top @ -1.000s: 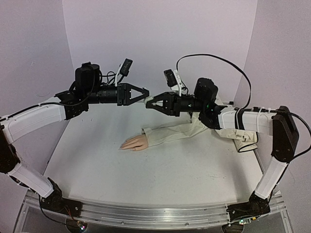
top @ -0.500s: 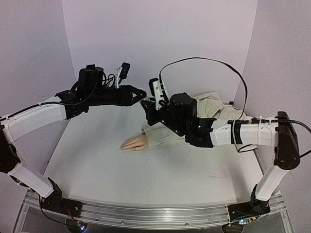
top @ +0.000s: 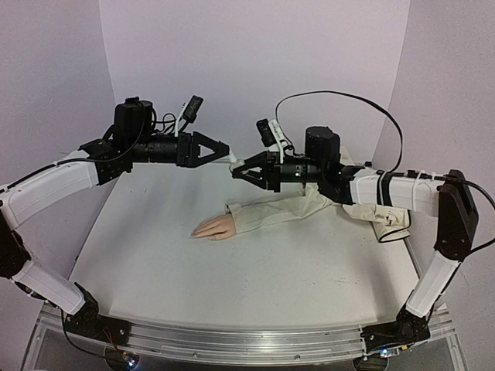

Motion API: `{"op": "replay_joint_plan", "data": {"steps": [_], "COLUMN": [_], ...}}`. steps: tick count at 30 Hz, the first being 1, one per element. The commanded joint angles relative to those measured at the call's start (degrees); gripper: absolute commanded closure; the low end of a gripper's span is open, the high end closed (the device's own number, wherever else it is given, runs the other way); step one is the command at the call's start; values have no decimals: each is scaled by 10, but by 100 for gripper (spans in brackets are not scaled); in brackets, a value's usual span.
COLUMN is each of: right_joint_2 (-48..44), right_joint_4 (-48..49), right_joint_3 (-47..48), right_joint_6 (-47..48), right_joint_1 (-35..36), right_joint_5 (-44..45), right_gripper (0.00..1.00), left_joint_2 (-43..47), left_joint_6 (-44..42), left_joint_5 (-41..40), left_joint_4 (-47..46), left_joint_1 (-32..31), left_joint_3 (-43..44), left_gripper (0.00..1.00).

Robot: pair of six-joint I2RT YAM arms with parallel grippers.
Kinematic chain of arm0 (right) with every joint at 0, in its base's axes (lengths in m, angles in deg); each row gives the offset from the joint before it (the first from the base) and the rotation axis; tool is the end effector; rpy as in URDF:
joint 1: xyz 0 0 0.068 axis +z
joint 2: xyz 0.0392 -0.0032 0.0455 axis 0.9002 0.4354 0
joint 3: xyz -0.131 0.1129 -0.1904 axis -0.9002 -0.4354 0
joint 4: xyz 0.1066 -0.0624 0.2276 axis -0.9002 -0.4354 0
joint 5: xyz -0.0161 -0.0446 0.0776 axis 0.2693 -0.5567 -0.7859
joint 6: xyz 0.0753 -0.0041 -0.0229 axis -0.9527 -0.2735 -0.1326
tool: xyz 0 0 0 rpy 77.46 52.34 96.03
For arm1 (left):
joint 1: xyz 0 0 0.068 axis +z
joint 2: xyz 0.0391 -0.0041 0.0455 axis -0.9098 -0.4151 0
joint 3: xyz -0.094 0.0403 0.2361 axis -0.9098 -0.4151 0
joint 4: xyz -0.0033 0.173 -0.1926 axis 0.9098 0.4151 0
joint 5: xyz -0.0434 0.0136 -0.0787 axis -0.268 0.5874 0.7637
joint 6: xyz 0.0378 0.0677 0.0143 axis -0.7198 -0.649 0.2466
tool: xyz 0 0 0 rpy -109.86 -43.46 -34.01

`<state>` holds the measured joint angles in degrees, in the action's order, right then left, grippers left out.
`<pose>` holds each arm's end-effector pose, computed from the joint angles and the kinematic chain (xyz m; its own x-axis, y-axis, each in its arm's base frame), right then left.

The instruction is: Paint the nails

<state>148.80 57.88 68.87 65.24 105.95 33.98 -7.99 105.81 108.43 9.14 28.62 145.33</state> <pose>0.2801 0.3126 0.3315 0.0470 0.1987 -0.9789 -0.9972 0.0672 -0.0342 0.2517 -0.2439 0.3667 -0.5259 0.0247 -0.8502 0.8267 0.2500 -0.5041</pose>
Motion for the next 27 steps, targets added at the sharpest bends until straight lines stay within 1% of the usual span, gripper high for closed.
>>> {"op": "replay_joint_plan", "data": {"steps": [1, 5, 7, 8, 12, 14, 18, 20, 22, 23, 24, 25, 26, 27], "right_joint_2": [13, 29, 32, 32, 26, 24, 21, 18, 9, 2, -9, -23, -33, -34], "right_joint_4": [46, 83, 102, 107, 117, 121, 143, 153, 156, 153, 134, 88, 56, 46], "right_joint_3": [52, 55, 52, 51, 40, 35, 25, 20, 12, 5, -2, -7, -7, -5], "right_joint_6": [-50, -83, -96, -99, -105, -105, -117, -121, -116, -107, -82, -49, -12, 24], "right_joint_1": [5, 5, 5, 4, 5, 5, 5, 4, 5, 6, 13, 30, 63, 99], "right_joint_5": [-179, -178, -174, -169, -133, -115, -91, -73, -30, 17, 88, 221, 383, 573], "right_gripper": [100, 100, 100, 100, 100, 100, 100, 100, 100, 100, 100, 100, 100, 100], "left_joint_2": [15, 7, 2, 2, 6, 10, 7, 7, 9, 11, 12, 12, 10, 5], "left_joint_6": [15, 8, 1, -2, -13, -16, -16, -16, -16, -15, -12, -6, 4, 14], "left_joint_5": [58, 61, 65, 66, 50, 40, 21, 4, -22, -45, -75, -108, -141, -165], "left_joint_4": [-53, -70, -70, -70, -70, -70, -69, -67, -62, -59, -45, -29, -13, 8], "left_joint_1": [-4, -18, -25, -29, -32, -33, -34, -34, -35, -36, -37, -38, -38, -38], "left_joint_3": [14, 24, 27, 27, 17, 10, 5, 4, 2, 2, 2, 4, 8, 17], "left_gripper": [28, 35, 44, 50, 68, 72, 79, 85, 92, 96, 99, 100, 100, 100]}}
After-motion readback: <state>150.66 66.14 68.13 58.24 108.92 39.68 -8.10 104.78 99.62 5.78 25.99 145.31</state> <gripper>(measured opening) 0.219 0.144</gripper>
